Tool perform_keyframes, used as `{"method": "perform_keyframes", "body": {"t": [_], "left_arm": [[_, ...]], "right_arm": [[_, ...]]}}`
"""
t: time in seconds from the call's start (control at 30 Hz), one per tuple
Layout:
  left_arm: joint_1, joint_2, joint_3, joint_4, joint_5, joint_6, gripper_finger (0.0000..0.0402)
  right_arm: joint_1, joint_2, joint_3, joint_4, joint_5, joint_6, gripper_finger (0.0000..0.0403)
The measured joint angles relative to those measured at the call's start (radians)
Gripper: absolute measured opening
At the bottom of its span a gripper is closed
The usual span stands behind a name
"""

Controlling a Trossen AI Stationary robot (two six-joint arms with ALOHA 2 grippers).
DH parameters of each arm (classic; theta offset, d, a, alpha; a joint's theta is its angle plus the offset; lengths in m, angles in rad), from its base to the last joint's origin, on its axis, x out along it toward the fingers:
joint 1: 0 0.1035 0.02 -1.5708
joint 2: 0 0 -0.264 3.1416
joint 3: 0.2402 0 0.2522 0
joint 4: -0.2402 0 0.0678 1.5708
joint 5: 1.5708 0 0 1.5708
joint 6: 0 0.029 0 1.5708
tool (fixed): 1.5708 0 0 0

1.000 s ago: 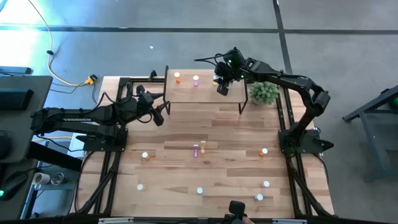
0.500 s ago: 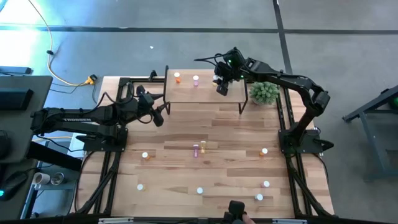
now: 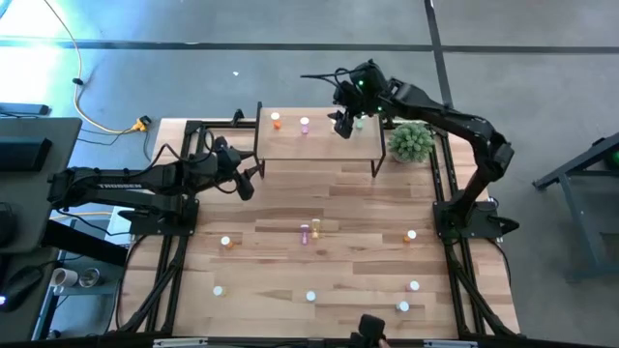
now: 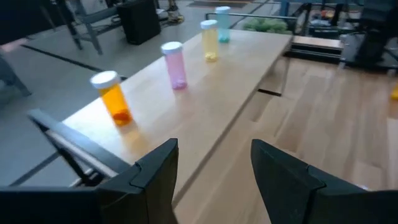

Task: Pick and place medicine bottles onto shelf by color
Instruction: Put the left green pill bottle on the shelf aligned with the other green pill bottle

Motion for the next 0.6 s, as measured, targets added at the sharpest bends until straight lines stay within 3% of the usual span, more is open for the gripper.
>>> {"method": "perform_keyframes", "body": {"t": [0.33,0.6], "left_arm": [[0.000,0.000,0.000,-0.002,0.015,0.049,0.0193],[0.000,0.000,0.000,-0.002,0.015,-0.006,0.0193]], "right_arm": [[0.127,-0.001,0.086,-0.249,-0.025,0.045,0.0204],[0.255,0.000,-0.002,-0.350,-0.028,0.114,0.0204]]}}
